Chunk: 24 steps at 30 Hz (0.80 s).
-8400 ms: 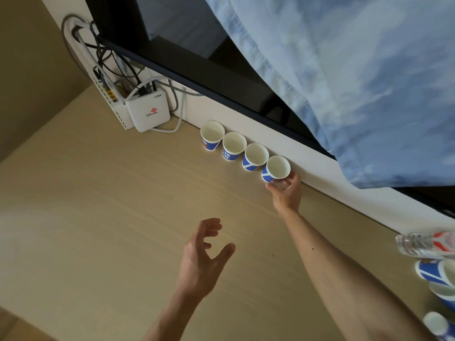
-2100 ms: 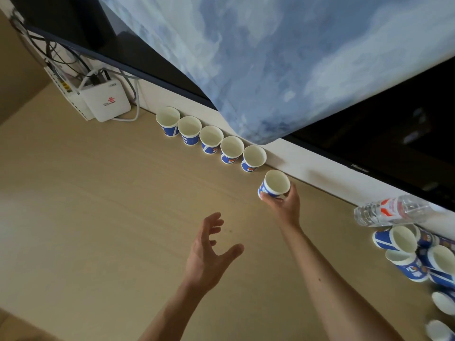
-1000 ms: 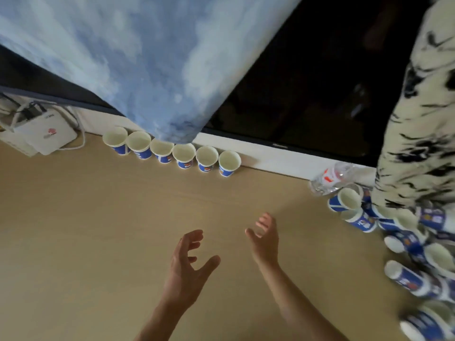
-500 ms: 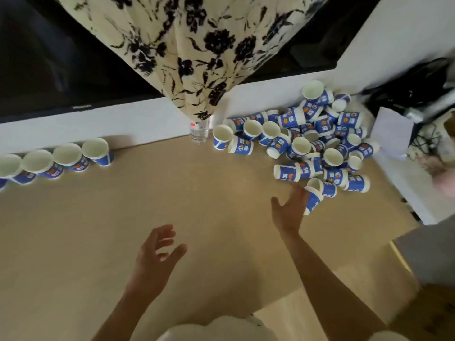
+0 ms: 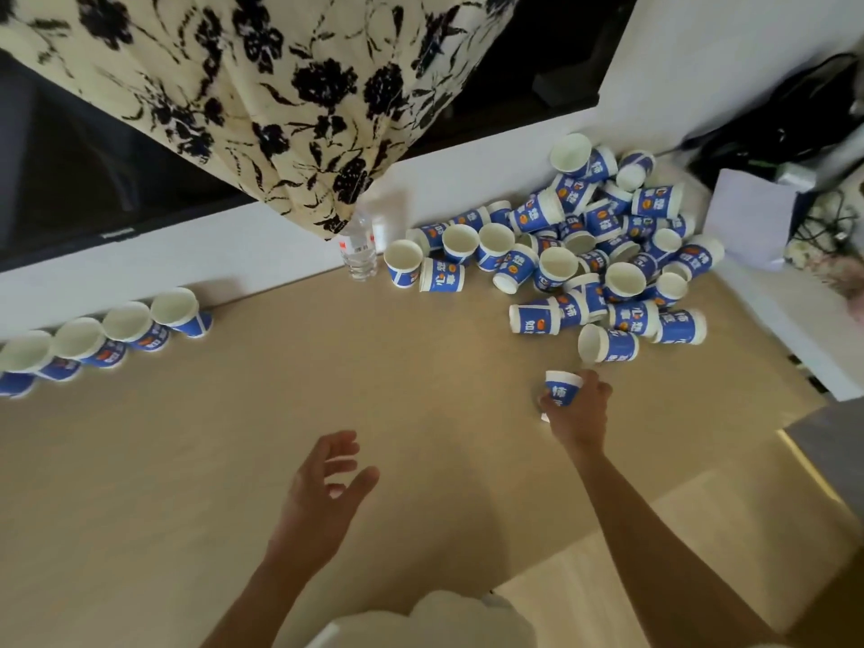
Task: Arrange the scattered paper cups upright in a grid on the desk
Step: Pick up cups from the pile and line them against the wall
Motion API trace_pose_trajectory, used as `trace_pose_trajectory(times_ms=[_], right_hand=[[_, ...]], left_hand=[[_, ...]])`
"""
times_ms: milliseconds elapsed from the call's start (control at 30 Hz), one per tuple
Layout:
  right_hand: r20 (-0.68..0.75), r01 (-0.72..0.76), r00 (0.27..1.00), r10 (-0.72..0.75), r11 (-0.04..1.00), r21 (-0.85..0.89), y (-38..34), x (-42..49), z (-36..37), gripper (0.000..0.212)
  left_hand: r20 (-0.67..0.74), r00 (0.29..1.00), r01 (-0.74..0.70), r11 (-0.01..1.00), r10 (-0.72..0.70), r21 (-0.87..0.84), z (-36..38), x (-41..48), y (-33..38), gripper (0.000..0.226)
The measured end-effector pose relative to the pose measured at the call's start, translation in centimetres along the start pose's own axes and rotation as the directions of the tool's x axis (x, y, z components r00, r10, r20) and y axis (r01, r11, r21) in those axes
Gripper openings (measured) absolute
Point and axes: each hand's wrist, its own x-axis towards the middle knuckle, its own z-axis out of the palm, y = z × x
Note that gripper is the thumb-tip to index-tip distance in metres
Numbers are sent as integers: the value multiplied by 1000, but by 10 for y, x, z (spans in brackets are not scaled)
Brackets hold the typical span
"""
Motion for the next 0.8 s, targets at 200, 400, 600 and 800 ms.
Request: trace_pose_trajectory(times_ms=[200,400,600,800], right_hand=[[162,113,968,-193,906,408,-43,-61,-17,66],[425,243,722,-546,775,584,-111,-136,-31,78],[606,415,471,-641,767,489,-153,-131,-42,120],[425,681,697,-577,718,-143,-131,35,-24,98]], left_hand=[[85,996,-20,999,17,34,17,0,13,43],[247,966,-53,994,76,-98,35,7,52,73],[79,983,-155,978,166,-139,21,6,74,51],[-84,991,-112,983,101,-146,-9,6,58,48]])
